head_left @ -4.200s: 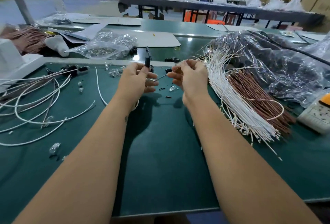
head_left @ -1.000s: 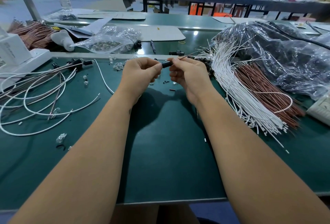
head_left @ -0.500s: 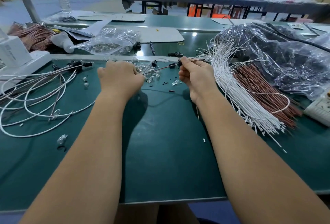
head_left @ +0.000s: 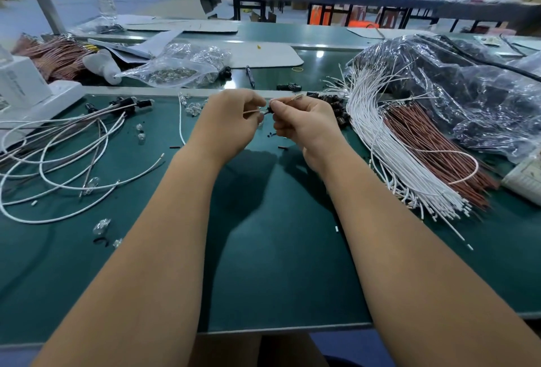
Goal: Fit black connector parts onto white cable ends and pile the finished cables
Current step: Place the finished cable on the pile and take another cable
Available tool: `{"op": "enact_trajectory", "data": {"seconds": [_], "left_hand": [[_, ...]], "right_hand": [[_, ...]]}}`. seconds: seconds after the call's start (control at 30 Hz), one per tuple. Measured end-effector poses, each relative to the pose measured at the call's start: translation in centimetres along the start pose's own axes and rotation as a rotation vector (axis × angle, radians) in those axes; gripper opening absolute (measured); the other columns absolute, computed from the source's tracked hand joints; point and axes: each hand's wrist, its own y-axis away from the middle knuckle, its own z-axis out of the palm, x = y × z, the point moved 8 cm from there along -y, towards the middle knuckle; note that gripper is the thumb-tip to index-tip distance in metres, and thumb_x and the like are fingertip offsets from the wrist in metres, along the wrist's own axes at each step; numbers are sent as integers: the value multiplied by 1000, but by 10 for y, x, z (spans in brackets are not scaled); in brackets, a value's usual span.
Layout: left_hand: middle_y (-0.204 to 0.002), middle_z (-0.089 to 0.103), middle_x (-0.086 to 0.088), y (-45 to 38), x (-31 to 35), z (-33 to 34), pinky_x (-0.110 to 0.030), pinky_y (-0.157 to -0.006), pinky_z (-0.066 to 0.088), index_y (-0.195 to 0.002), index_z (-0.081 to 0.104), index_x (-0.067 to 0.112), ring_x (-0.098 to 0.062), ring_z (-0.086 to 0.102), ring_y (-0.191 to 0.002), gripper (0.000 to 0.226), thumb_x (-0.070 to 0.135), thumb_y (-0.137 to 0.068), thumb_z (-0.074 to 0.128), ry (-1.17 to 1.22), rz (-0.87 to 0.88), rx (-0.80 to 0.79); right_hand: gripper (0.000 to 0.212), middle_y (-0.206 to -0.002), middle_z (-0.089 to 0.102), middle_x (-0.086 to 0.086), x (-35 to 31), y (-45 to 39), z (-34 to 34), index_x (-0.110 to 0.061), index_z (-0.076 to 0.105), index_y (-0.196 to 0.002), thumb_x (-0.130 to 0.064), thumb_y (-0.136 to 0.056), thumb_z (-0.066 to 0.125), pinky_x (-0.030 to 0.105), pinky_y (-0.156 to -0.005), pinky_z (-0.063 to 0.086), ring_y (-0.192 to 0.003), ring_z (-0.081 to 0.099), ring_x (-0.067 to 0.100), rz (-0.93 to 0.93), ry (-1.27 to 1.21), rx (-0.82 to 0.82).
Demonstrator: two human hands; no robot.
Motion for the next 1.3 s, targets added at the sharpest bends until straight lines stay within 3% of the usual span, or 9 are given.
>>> {"op": "enact_trajectory", "data": {"seconds": [0.23, 0.37, 0.47, 0.73, 0.9, 1.07, 1.17, 1.3], "left_hand": [[-90, 72, -5, 1, 4, 3, -28, -77, 49, -101, 72, 11, -19, 65, -85, 17, 12, -86, 64, -17, 60, -3], [-78, 70, -5, 0, 4, 0, -33, -71, 47, -91, 73, 8, -23, 62, -76, 12, 12, -88, 62, -3, 48, 31], [-69, 63, -1, 1, 4, -2, -27, -64, 40, -87, 73, 8, -20, 57, -70, 11, 13, -88, 62, -5, 38, 51], [-66, 60, 1, 2, 4, 0, -25, -59, 33, -90, 74, 9, -15, 52, -65, 13, 15, -89, 63, -3, 54, 43], [-68, 66, -7, 2, -2, -1, -30, -59, 40, -83, 74, 7, -23, 57, -64, 13, 13, -88, 64, 27, 28, 62], [-71, 69, -7, 2, -5, 0, -29, -64, 44, -85, 74, 9, -23, 61, -68, 12, 14, -88, 64, 22, 8, 55], [-70, 68, -5, 3, -2, 0, -29, -62, 42, -84, 74, 9, -21, 59, -66, 12, 14, -88, 64, 28, 17, 55], [-67, 63, 3, 4, 3, 1, -20, -58, 37, -87, 73, 11, -10, 53, -61, 11, 16, -89, 63, 35, 42, 51]], "right_hand": [[9, -65, 62, 2, -1, 1, 3, -10, 69, -82, -4, -88, 66, 22, -59, 50, -58, 56, 11, -28, 3, -37], [10, -65, 64, 3, -2, 1, -1, -11, 65, -83, -16, -92, 65, 23, -55, 51, -54, 59, 12, 11, -69, 8], [21, -66, 62, 5, -1, -1, -9, -12, 59, -78, -25, -93, 63, 23, -51, 49, -51, 56, 13, 24, -63, 64], [16, -70, 60, 5, -2, -2, -15, -12, 59, -79, -12, -95, 59, 23, -53, 48, -53, 54, 13, 5, 56, 103], [12, -75, 62, 7, -5, -2, -13, -11, 64, -84, -10, -95, 58, 24, -59, 51, -58, 56, 14, -25, 20, 58], [22, -75, 65, 7, -5, -2, -15, -7, 69, -82, -15, -97, 55, 25, -59, 51, -59, 57, 16, 15, -30, 49], [12, -74, 65, 5, -8, -2, -17, -9, 69, -83, -12, -92, 62, 25, -59, 51, -59, 58, 12, -31, 58, 80], [19, -63, 62, -3, -14, -1, -21, -16, 66, -72, -14, -90, 66, 21, -58, 51, -53, 57, 6, -118, 160, 149]]}}
